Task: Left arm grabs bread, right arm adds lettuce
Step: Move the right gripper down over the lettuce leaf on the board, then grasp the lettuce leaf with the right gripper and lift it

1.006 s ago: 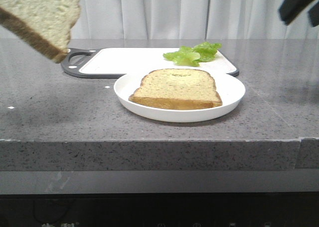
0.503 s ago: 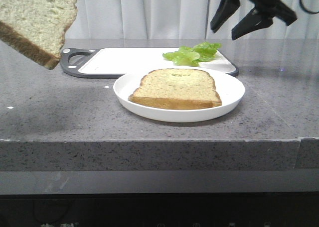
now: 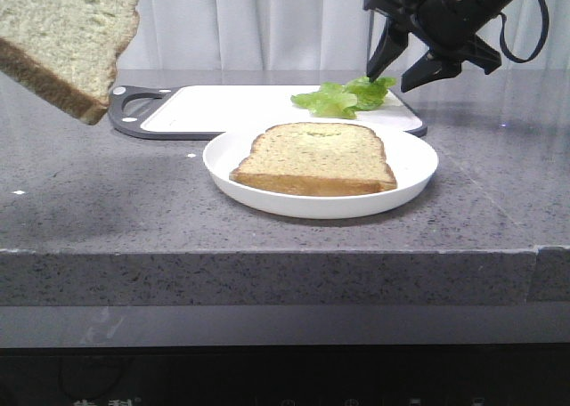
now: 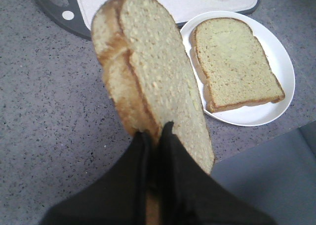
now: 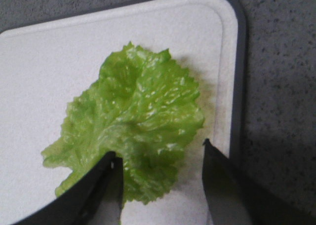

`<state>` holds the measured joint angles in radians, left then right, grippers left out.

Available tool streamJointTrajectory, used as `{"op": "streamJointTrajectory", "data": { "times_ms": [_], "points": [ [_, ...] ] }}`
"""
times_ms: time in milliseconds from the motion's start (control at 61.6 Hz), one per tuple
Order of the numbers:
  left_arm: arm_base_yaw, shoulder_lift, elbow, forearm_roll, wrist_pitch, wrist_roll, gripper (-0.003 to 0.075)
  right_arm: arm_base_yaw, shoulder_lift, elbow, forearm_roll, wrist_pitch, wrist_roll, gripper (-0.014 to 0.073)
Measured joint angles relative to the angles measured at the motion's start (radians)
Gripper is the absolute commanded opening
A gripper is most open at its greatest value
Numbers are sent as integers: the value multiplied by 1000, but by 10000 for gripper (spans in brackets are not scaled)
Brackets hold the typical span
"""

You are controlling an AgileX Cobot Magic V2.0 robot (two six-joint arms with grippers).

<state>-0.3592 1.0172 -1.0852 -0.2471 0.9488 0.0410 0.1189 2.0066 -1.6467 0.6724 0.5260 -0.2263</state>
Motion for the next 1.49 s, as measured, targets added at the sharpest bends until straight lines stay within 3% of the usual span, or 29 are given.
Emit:
{"op": "streamJointTrajectory", "data": {
  "times_ms": [211,536,828,958,1315,1494],
  "points": [
    [0,0,0,0,0,0,-20,2,40,-4,27,-44,-17,395],
    [0,0,0,0,0,0,-20,28,44,-6,112,-55,-171,378],
    [0,0,0,2,0,0,-20,30,46,-6,177,-70,-215,-1],
    [0,0,0,2,0,0,-20,30,46,-6,198,-74,-216,-123],
    [0,0,0,14,-2,0,-20,30,-86,8,202,7,-235,-116],
    [0,0,0,22,-6,0,-20,30,-321,173,205,10,-287,-116]
  ]
}}
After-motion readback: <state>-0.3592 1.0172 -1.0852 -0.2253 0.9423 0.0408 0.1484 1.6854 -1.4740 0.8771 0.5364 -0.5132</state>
